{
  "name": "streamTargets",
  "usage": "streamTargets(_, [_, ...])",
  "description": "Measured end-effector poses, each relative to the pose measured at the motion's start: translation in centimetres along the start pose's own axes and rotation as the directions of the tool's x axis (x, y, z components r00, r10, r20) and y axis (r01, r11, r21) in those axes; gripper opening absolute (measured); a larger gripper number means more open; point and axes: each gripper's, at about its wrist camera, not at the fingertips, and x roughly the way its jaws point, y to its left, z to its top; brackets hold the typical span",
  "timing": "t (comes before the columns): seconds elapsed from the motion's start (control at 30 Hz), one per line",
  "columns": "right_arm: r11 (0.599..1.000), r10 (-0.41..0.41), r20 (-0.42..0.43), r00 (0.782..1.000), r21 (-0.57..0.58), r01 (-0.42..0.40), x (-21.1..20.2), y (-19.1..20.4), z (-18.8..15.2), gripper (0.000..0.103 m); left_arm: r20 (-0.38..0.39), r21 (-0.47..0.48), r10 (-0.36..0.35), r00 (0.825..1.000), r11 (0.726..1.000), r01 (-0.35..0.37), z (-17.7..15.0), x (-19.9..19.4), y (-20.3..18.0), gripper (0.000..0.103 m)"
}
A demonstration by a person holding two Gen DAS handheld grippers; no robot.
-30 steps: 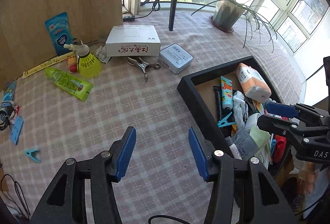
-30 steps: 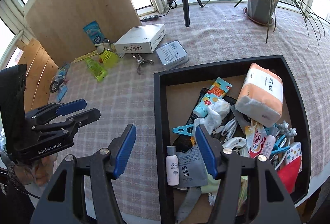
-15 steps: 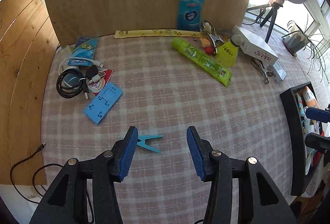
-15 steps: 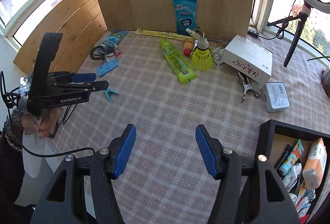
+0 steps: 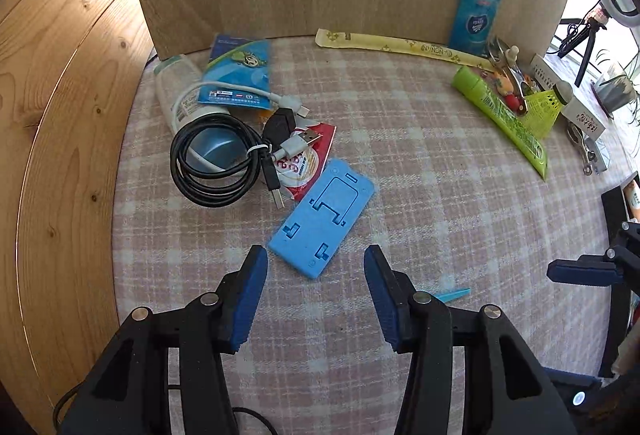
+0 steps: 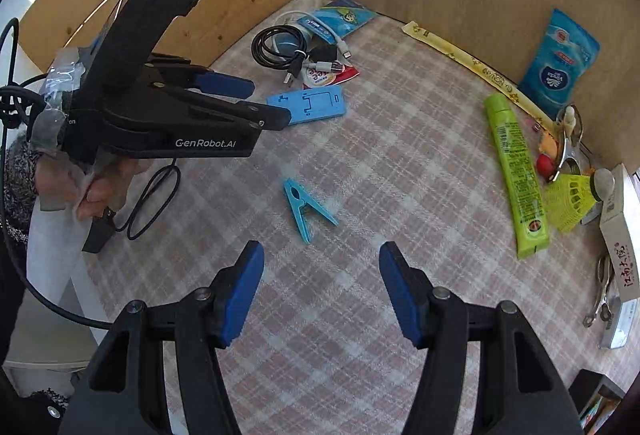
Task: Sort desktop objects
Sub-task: 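Grasp the blue phone stand with the left gripper while the right grasps the blue clothespin, then carry the phone stand and clothespin to the black tray and release both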
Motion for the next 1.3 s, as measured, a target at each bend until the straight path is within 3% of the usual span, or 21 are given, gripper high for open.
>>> streamTargets(0.2, [0.998,0.003,-0.055,0.998,-0.067,-0.007,4.0,1.1,1.7,0.059,-0.025,0.048,0.005,1.0,0.999,-0.003,1.0,1.9,-0.3,0.052])
streamTargets(0.5, [0.998,0.03,-0.07,0.997,-0.06,-0.035,6.6,0.5,2.3,0.057,-0.048,0.119,0.032,0.998,0.993,-0.026,1.8,3.7,-1.5,0.052])
streamTargets(0.6, [0.998,0.026,-0.054,0.998,-0.054,-0.028,6.6,0.2,2.4,0.051,-0.051,0.127,0.026,0.998,0.992,-0.019,2.0,3.8,-1.7,0.05])
streamTargets(0.7, [0.999,0.006,-0.059,0.998,-0.048,-0.008,6.4,-0.2,2.4,0.038,-0.052,0.133,0.021,0.998,0.991,-0.013,1.9,3.8,-2.0,0.043])
streamTargets(0.87, [1.0,0.002,-0.07,0.998,0.018,-0.001,6.0,-1.8,2.1,0.023,-0.05,0.126,0.022,0.998,0.992,-0.016,1.7,3.7,-2.5,0.037])
streamTargets(1.3, [0.971,-0.002,-0.049,0.999,0.239,0.014,3.7,-6.3,-1.0,0.023,-0.027,0.033,0.002,1.0,0.999,-0.001,-1.2,2.7,-5.4,0.034])
